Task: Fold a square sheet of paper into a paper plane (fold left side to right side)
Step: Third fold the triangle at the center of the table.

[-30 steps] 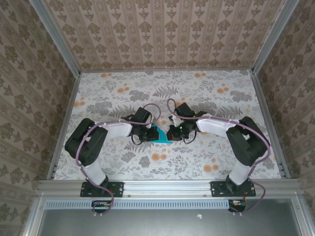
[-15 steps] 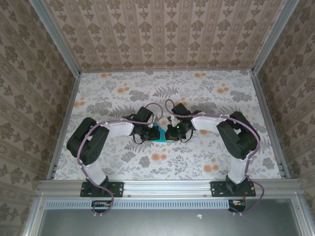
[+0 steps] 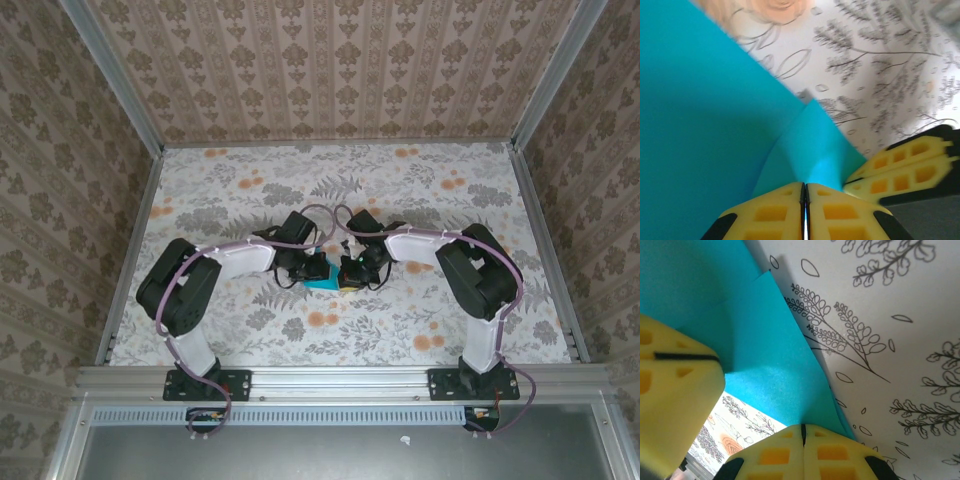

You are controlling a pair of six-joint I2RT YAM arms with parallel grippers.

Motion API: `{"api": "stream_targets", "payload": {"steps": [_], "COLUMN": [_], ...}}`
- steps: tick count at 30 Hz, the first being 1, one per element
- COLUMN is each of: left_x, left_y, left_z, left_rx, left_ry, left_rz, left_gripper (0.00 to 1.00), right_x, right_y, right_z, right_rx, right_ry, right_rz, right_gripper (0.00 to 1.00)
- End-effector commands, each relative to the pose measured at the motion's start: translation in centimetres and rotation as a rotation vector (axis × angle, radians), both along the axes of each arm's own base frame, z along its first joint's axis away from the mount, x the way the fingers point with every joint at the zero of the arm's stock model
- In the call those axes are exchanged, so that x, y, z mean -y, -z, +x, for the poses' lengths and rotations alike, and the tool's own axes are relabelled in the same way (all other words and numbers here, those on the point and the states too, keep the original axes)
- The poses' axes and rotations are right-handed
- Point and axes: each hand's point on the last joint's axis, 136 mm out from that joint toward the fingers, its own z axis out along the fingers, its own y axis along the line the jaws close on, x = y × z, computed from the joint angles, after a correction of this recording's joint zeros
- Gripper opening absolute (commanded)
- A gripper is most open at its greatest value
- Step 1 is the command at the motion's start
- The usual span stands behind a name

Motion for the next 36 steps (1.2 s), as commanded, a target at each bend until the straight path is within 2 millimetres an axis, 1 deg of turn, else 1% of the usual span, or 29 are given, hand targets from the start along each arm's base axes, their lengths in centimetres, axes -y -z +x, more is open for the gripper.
{"api": "stream_targets", "payload": {"steps": [1,3,7,11,18,21,24,27,32,36], "left_x": [0.9,0.9,0.4,0.5,-0.2,-0.7,-1.5,-2.3,-4.1,-5.7], "left_y": [-1.7,-1.5,-0.4,0.6,1.5,1.9,2.4,2.9,4.0,4.4], "left_z": [-0.5,-0.7,-1.1,-1.8,-2.7,-2.8,-2.8,-2.9,-3.0,-3.0], "left_rx": [0.027,0.019,-0.015,-0.052,-0.082,-0.089,-0.098,-0.109,-0.128,-0.137], "left_ry": [0.050,0.048,0.033,0.035,0.035,0.025,0.008,-0.010,-0.045,-0.081], "left_rz": [-0.019,-0.012,0.008,0.000,0.021,0.036,0.056,0.070,0.104,0.116], "left_gripper": [0.12,0.11,0.10,0.09,0.08,0.08,0.08,0.07,0.07,0.07], "right_x": [2.2,2.2,2.2,2.2,2.5,2.5,2.4,2.9,3.0,3.3], "right_y": [2.6,2.6,2.7,2.8,3.0,3.1,3.1,3.1,3.2,3.3], "right_z": [-1.5,-1.3,-1.3,-1.3,-1.3,-1.4,-1.2,-1.6,-1.7,-1.9], "right_rx": [-0.071,-0.069,-0.072,-0.072,-0.078,-0.079,-0.076,-0.092,-0.101,-0.104], "right_ry": [0.010,0.011,0.018,0.017,0.019,0.018,0.017,0.012,0.010,0.004], "right_rz": [-0.140,-0.141,-0.140,-0.144,-0.160,-0.162,-0.162,-0.186,-0.196,-0.209], "right_gripper": [0.00,0.00,0.00,0.00,0.00,0.00,0.00,0.00,0.00,0.00]}}
